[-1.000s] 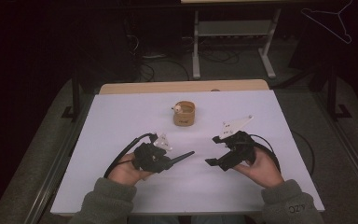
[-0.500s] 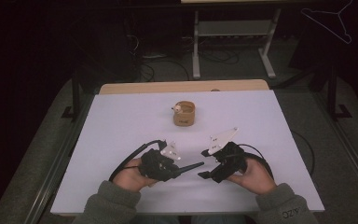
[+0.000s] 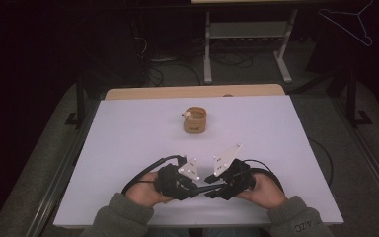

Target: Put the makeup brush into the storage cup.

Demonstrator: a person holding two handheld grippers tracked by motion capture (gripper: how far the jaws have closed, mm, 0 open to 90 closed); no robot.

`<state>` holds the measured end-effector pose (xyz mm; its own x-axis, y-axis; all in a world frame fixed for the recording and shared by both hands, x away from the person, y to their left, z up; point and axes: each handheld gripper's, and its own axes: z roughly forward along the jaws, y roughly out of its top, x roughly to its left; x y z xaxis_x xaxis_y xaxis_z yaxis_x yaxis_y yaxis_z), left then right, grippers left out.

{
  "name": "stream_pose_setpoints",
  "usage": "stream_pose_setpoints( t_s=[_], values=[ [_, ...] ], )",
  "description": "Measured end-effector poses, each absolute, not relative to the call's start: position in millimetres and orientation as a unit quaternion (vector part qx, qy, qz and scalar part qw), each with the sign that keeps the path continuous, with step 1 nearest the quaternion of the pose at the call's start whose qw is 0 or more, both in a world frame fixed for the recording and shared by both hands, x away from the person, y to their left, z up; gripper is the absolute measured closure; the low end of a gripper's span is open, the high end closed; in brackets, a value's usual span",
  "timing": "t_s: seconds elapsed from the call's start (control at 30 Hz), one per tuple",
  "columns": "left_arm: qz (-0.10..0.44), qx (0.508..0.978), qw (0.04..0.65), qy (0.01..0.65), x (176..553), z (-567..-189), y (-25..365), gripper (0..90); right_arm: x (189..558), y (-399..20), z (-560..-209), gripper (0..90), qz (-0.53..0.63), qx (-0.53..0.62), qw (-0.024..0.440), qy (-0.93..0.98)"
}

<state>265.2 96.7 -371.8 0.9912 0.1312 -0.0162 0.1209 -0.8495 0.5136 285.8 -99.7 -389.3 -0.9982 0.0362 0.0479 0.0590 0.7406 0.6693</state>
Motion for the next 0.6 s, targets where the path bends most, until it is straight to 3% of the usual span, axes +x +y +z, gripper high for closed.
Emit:
stream_pose_setpoints(
  t_s=[0.37, 0.6],
  values=[
    [0.003, 0.963, 0.264, 0.043, 260.2, -372.5, 91.4, 74.5, 282.6, -95.1, -394.4, 72.3, -0.351, 0.003, 0.044, -0.935],
    [-0.002, 0.964, 0.265, 0.037, 259.7, -373.9, 90.6, 74.4, 282.0, -94.6, -396.5, 74.8, -0.350, 0.004, 0.052, -0.935]
  ],
)
